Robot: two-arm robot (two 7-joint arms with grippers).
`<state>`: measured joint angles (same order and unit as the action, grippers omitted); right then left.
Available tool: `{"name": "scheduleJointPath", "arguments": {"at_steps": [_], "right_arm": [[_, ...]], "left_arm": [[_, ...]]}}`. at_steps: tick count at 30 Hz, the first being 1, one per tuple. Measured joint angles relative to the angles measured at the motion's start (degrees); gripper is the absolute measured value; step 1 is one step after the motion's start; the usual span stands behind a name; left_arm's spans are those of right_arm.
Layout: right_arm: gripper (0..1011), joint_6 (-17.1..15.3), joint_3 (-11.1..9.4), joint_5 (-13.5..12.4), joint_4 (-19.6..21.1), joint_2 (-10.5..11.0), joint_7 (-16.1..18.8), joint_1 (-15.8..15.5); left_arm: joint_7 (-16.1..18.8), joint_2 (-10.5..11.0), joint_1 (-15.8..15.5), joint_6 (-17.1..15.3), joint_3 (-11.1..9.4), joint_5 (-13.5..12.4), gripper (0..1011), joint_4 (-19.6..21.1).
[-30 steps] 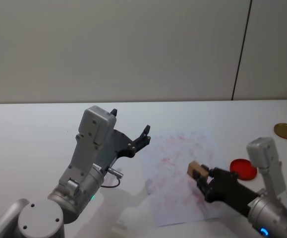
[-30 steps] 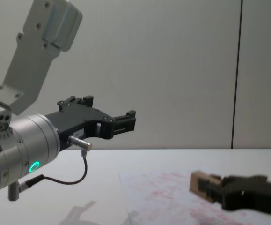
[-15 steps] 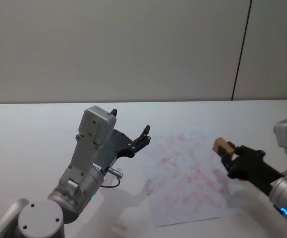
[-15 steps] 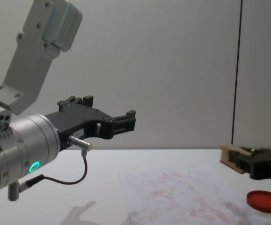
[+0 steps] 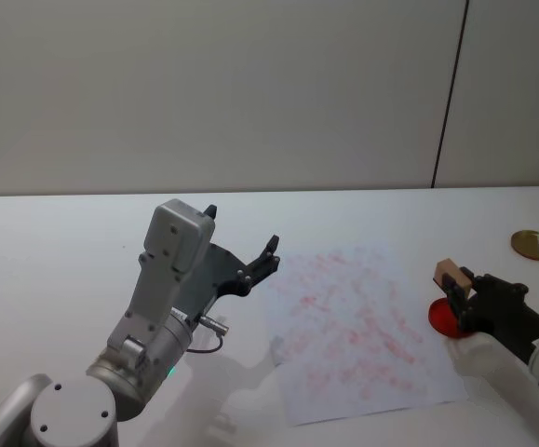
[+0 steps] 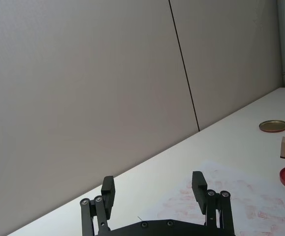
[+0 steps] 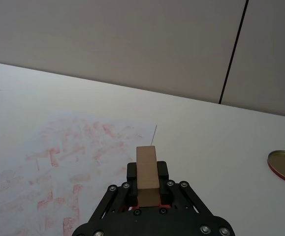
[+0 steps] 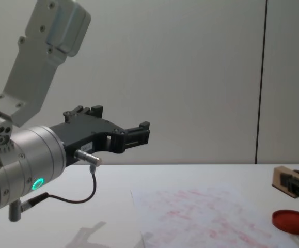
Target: Use the one hand to pick up the stamp and affix it onto the A4 paper.
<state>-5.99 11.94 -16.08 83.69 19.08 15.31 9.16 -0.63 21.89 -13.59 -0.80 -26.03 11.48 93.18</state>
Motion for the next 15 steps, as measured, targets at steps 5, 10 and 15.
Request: {"name": "scheduleJointPath", "arguments": {"at_steps": [5, 10, 15], "right_arm": [[220, 0.4, -0.1, 0.1, -1.6, -0.1, -0.3, 0.4], [220, 0.7, -0.1, 0.3, -2.9, -0.2, -0.4, 0.7], [220, 0.8, 0.0, 0.5, -4.2, -0.5, -0.4, 1.1]], "left_arm": [[0.0, 0.0, 0.0, 0.0, 0.0, 0.0, 993, 0.0], [0.0, 0.0, 0.0, 0.0, 0.0, 0.0, 993, 0.0], [0.0, 0.0, 0.0, 0.0, 0.0, 0.0, 993, 0.0]]}}
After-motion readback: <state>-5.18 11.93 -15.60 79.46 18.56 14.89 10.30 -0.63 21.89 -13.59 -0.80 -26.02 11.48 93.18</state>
